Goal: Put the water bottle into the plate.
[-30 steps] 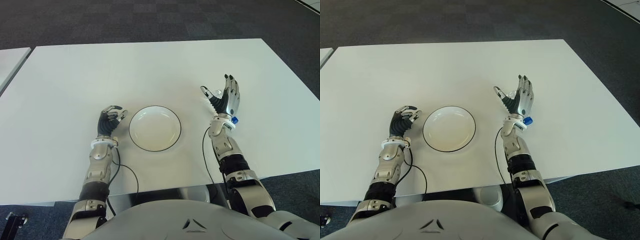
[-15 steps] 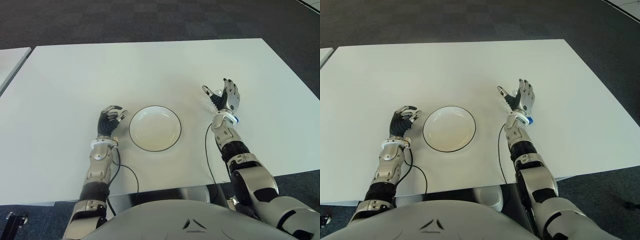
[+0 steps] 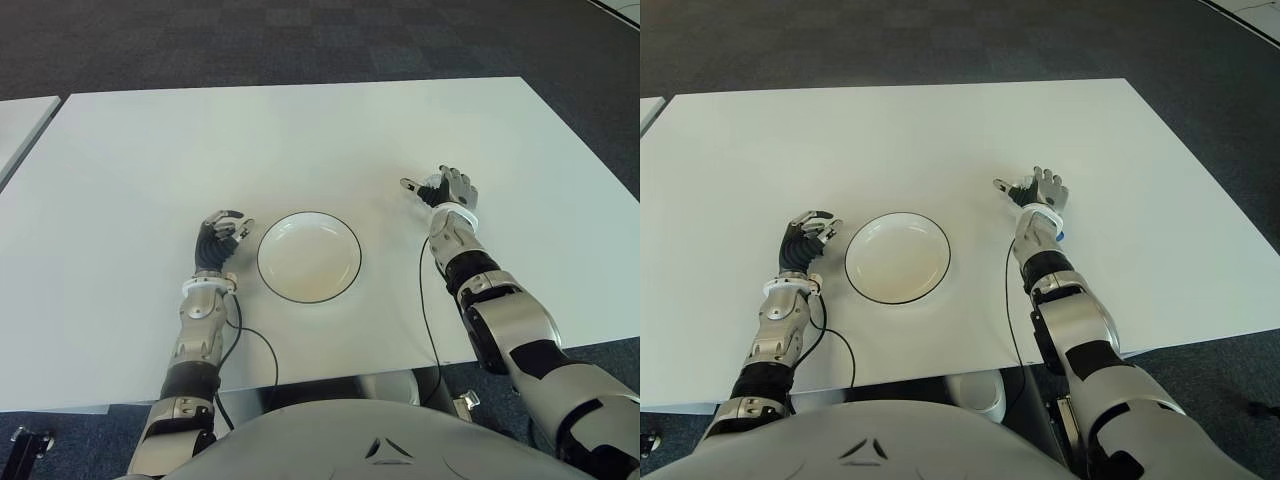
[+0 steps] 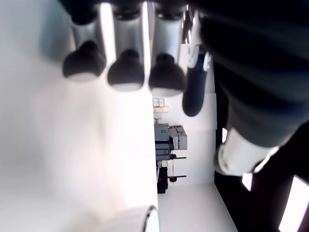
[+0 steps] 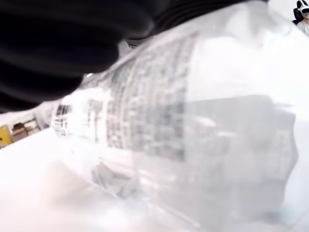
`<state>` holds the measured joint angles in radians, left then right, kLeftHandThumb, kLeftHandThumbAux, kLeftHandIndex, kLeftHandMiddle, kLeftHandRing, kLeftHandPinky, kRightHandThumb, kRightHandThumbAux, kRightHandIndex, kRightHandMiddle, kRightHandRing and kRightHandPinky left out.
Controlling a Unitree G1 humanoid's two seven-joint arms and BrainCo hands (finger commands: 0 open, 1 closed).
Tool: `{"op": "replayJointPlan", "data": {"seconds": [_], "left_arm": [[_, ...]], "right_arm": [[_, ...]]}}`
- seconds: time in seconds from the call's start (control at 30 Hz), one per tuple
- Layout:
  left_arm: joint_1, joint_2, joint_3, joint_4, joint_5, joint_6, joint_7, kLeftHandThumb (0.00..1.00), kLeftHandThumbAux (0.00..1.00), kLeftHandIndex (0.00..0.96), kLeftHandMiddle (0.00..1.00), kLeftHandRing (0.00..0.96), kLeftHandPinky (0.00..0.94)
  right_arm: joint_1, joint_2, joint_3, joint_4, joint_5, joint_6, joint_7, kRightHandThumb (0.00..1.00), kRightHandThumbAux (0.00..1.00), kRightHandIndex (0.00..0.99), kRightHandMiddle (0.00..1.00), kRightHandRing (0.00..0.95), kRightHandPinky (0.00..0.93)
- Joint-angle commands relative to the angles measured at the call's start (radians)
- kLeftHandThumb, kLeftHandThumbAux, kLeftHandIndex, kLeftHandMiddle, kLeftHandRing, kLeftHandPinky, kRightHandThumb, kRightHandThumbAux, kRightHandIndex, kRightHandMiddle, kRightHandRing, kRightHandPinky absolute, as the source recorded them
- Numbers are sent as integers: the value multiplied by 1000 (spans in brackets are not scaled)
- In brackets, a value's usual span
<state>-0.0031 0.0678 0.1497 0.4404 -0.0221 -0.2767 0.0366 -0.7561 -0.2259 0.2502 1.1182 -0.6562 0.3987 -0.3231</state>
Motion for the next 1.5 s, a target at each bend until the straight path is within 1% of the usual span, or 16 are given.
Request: {"op": "replayJointPlan", "data": {"seconds": [0.03, 0.13, 0.3, 0.43, 0.6, 0.8, 0.93, 0.97, 1.0, 1.1, 1.13, 1.3, 1.33, 1.37, 1.43, 1.5], "left_arm": [[26, -12, 7, 40, -14, 37, 7, 700, 722, 438, 864, 851, 839], [28, -17, 13, 45, -24, 16, 3, 701, 722, 438, 873, 857, 850], [25, -21, 16, 58, -33, -15, 3, 702, 723, 438, 885, 872, 865], [22, -18, 15, 66, -31, -20, 7, 702, 723, 438, 892, 880, 870], [20, -18, 18, 72, -38, -24, 4, 702, 723, 438, 896, 884, 865], [19, -19, 22, 69, -46, -16, 5, 701, 723, 438, 898, 886, 867], [17, -20, 26, 69, -51, -5, 6, 701, 723, 438, 895, 884, 862], [16, -20, 28, 70, -52, -3, 6, 701, 723, 438, 894, 883, 861], [15, -20, 29, 70, -53, -1, 5, 701, 723, 438, 893, 882, 860], [14, -20, 32, 72, -57, -3, 1, 701, 722, 438, 891, 881, 862], [14, -19, 32, 74, -58, -5, 0, 701, 722, 438, 891, 881, 862], [14, -16, 33, 76, -61, -12, -4, 701, 723, 438, 897, 888, 874], [14, -15, 32, 76, -61, -11, -5, 701, 723, 438, 897, 889, 874], [14, -14, 31, 76, -61, -11, -5, 701, 723, 438, 898, 890, 873], [14, -13, 30, 76, -60, -10, -4, 701, 723, 438, 898, 890, 871], [15, -12, 30, 75, -58, -11, -2, 701, 723, 438, 898, 890, 869]], "right_arm": [[12, 31, 10, 66, 40, 42, 53, 382, 260, 0, 0, 0, 0], [0, 34, 19, 85, 41, 60, 71, 343, 297, 0, 0, 0, 0], [-14, 33, 45, 111, 36, 77, 116, 294, 326, 0, 0, 0, 0], [-23, 30, 69, 125, 32, 90, 165, 266, 342, 0, 0, 0, 0], [-35, 28, 99, 140, 29, 115, 235, 202, 384, 0, 0, 0, 0], [-44, 28, 120, 140, 31, 143, 281, 166, 427, 21, 0, 0, 3], [-40, 24, 126, 131, 36, 141, 285, 163, 450, 69, 0, 0, 83], [-38, 23, 126, 128, 38, 138, 283, 175, 464, 166, 66, 81, 194], [-35, 21, 125, 123, 40, 134, 279, 184, 472, 229, 109, 135, 266], [-30, 18, 125, 114, 43, 125, 274, 204, 498, 330, 225, 253, 392], [-28, 17, 124, 110, 44, 121, 273, 206, 502, 341, 240, 267, 406], [-21, 15, 114, 97, 55, 116, 256, 231, 558, 423, 391, 421, 519], [-19, 15, 108, 93, 59, 115, 245, 233, 564, 433, 406, 434, 528], [-18, 14, 105, 90, 61, 114, 238, 243, 587, 457, 458, 477, 555], [-14, 13, 93, 86, 69, 108, 210, 255, 612, 487, 524, 536, 596], [-11, 14, 79, 86, 78, 103, 183, 273, 644, 529, 623, 631, 669]]}}
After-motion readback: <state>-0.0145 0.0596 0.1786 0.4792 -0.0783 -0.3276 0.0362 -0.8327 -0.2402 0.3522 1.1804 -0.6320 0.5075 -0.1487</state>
